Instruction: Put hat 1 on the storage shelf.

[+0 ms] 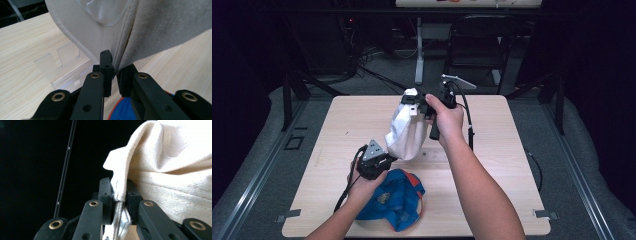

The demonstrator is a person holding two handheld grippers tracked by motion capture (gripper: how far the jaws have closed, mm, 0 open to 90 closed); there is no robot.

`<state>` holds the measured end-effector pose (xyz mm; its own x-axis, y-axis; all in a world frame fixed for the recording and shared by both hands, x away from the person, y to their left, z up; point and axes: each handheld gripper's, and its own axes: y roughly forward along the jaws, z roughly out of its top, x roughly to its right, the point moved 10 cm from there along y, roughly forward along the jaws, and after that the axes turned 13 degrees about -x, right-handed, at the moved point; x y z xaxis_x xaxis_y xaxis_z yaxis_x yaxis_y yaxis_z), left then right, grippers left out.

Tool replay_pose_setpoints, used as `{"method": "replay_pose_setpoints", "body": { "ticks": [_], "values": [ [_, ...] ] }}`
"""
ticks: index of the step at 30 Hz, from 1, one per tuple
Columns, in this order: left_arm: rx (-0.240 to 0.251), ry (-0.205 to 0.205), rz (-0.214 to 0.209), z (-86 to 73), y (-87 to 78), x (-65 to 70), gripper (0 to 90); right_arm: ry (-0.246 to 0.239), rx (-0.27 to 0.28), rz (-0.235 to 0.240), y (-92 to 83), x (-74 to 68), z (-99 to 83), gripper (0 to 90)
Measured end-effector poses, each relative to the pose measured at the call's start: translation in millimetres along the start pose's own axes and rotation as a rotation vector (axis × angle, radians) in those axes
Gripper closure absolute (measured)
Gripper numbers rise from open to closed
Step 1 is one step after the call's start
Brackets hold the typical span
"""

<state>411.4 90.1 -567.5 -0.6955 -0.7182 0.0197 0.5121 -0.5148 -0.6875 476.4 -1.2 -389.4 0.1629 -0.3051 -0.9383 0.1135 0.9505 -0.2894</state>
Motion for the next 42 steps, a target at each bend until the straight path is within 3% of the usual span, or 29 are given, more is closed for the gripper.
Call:
{"method": "replay_pose_setpoints", "body": {
  "ticks": [5,16,19,21,24,25,26,31,34,35,39,42],
  "values": [
    [0.010,-0.098,-0.017,-4.1,2.1,-2.7,84.5,0.013,0.003,-0.038,-1.4,12.8,0.7,79.4],
    [-0.033,-0.103,-0.010,-9.2,10.5,-3.5,84.9,0.032,0.010,-0.101,-5.6,37.9,0.8,79.3],
    [-0.053,-0.099,0.007,-12.6,11.2,-5.2,84.8,0.013,0.009,-0.166,-9.1,47.3,0.4,79.2],
    [-0.045,-0.146,-0.026,-17.5,13.6,-7.6,84.7,0.005,-0.001,-0.201,-9.0,50.6,-1.1,78.9],
    [-0.070,-0.129,-0.003,-22.7,18.9,-6.7,84.8,-0.010,-0.019,-0.245,-4.6,55.2,-3.6,78.5],
    [-0.078,-0.091,0.032,-23.5,20.9,-4.0,84.9,-0.020,-0.027,-0.262,-3.2,56.8,-4.6,78.3],
    [-0.088,-0.086,0.031,-23.1,20.7,-3.5,85.0,-0.027,-0.029,-0.270,-2.1,57.3,-5.3,78.0],
    [-0.088,-0.123,0.007,-22.5,18.9,-4.1,84.2,-0.057,-0.022,-0.291,-4.3,55.7,-5.7,70.8],
    [-0.084,-0.126,-0.002,-22.5,16.5,-4.1,79.0,-0.075,-0.010,-0.306,-8.2,54.4,-5.6,66.7],
    [-0.063,-0.138,-0.006,-20.9,11.7,-3.7,76.6,-0.110,0.007,-0.337,-16.1,53.7,-5.8,64.7],
    [-0.037,-0.118,0.003,-19.6,-1.2,-2.2,72.0,-0.152,0.039,-0.359,-32.3,51.1,-8.2,62.6],
    [-0.036,-0.107,0.041,-23.6,-11.0,-4.6,68.2,-0.180,0.051,-0.379,-47.4,48.4,-12.9,61.8]
  ]
}}
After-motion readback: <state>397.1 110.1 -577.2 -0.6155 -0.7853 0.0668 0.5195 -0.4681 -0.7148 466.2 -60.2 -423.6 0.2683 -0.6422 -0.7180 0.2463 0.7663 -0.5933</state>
